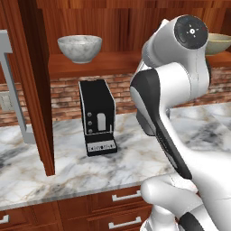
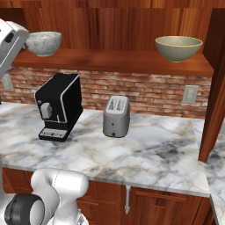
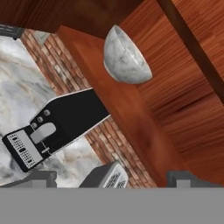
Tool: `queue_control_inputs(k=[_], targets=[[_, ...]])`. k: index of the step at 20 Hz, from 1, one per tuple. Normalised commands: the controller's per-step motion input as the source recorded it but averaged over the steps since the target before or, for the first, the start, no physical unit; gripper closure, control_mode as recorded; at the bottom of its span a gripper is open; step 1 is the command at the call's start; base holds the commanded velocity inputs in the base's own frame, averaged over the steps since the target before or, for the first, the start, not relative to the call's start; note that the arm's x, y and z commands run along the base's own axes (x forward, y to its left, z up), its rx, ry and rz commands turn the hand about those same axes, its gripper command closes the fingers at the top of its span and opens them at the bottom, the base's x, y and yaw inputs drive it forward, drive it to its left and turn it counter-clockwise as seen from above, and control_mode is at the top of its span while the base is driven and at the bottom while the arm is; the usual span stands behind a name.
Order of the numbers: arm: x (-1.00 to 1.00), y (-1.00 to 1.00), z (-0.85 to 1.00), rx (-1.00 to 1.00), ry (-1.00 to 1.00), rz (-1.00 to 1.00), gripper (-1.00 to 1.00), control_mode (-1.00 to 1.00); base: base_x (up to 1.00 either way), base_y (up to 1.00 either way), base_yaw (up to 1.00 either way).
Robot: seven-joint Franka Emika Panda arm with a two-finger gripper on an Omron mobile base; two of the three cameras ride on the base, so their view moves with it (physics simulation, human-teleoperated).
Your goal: Move the bowls from the cabinet to the plates on the dining table.
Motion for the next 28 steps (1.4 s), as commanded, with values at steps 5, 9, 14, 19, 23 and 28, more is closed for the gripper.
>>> queue_control_inputs(k=[5,9,14,19,23,28], targets=[[0.39,0.10,0.00,0.00,0.00,0.01,-1.00,-1.00,0.00,0.00,0.00],[0.42,0.13,0.00,-0.01,-0.01,0.03,-1.00,-1.00,0.00,0.00,0.00],[0.45,0.15,0.00,-0.04,0.00,0.06,-1.00,-1.00,0.00,0.00,0.00],[0.35,0.14,0.00,-0.10,-0.02,0.12,-1.00,-1.00,0.00,0.00,0.00],[0.31,0.22,0.00,-0.11,-0.02,0.08,-1.00,-1.00,0.00,0.00,0.00],[0.31,0.27,0.00,-0.07,-0.01,0.01,-1.00,-1.00,0.00,0.00,0.00]])
